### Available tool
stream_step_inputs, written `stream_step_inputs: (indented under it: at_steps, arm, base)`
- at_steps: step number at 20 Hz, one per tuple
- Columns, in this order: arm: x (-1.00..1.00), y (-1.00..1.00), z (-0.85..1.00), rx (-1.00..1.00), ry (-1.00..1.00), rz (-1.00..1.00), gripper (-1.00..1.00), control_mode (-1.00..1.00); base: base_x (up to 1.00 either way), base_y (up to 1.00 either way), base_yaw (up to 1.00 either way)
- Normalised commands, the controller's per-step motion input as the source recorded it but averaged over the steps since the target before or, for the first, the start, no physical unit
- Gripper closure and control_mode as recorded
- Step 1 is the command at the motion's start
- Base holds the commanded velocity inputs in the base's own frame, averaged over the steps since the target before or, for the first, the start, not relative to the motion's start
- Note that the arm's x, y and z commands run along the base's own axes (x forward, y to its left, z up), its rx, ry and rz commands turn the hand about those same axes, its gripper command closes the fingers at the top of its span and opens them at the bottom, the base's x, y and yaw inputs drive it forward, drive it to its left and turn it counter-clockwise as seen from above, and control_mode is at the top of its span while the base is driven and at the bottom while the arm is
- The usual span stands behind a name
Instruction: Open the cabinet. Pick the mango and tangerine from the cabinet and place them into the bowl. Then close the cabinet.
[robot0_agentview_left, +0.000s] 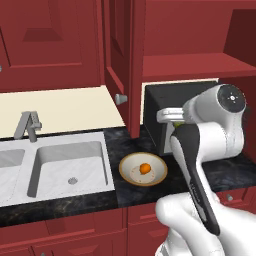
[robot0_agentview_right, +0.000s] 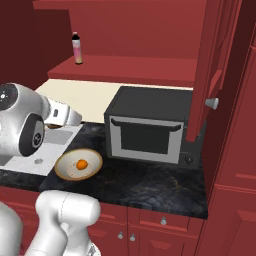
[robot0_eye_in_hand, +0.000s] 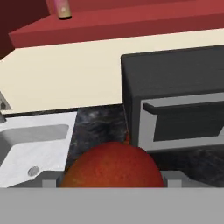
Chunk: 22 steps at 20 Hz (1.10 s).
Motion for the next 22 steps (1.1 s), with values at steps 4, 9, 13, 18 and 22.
stream_step_inputs:
  at_steps: [4, 9, 13, 18, 22]
  arm:
    - [-0.50, 0.01, -0.76, 0.00, 0.16, 0.00, 1.00, -1.00]
    - [-0.02, 0.01, -0.95, 0.01, 0.24, 0.00, 1.00, -1.00]
    - [0.23, 0.06, -0.79, 0.00, 0.19, 0.03, 1.00, -1.00]
    - [0.58, 0.01, -0.20, -0.05, 0.00, 0.00, 1.00, -1.00]
    - [0.68, 0.19, -0.67, -0.07, -0.07, 0.00, 1.00, -1.00]
  base:
    - [0.00, 0.00, 0.00]
    - [0.00, 0.00, 0.00]
    - [0.00, 0.00, 0.00]
    - [0.00, 0.00, 0.00]
    - [0.00, 0.00, 0.00]
